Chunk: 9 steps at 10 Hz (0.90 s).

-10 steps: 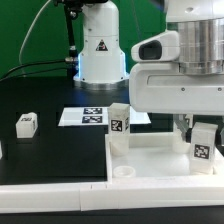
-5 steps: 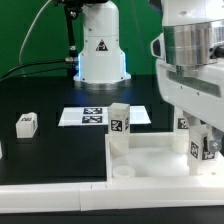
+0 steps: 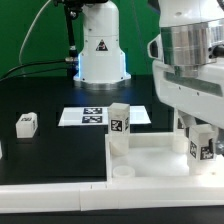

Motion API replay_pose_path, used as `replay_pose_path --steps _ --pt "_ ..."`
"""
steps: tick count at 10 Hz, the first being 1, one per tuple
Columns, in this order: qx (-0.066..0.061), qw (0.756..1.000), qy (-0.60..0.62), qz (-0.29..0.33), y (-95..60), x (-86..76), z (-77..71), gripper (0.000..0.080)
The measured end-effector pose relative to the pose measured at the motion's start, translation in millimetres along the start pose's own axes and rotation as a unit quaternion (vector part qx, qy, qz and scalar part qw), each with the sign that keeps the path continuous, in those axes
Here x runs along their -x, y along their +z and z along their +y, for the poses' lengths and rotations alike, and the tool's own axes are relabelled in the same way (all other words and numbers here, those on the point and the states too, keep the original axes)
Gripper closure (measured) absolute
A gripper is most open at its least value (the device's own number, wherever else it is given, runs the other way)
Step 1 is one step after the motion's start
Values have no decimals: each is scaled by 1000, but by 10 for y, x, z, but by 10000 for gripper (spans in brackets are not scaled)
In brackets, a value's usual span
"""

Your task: Assemble square table

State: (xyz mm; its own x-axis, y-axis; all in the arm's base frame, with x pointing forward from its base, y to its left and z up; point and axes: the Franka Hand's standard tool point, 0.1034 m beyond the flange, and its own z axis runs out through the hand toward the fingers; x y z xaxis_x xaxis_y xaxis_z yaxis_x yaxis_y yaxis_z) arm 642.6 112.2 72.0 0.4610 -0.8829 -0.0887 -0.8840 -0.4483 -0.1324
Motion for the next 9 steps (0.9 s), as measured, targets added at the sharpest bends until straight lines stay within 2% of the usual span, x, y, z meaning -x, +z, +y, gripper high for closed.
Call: replay_pose_path --steps 1,3,4,5,6,7,9 --pt "-1 998 -61 1 -10 8 -8 170" --pt "1 995 -101 1 1 -6 4 153" --pt "4 986 -167 5 -4 -20 8 153" --pt "13 960 -281 13 -22 -22 0 150" --pt "23 927 -374 20 -37 29 -36 150" --pt "35 896 -443 13 -2 85 -12 150" --pt "35 904 -426 15 -4 60 -7 163"
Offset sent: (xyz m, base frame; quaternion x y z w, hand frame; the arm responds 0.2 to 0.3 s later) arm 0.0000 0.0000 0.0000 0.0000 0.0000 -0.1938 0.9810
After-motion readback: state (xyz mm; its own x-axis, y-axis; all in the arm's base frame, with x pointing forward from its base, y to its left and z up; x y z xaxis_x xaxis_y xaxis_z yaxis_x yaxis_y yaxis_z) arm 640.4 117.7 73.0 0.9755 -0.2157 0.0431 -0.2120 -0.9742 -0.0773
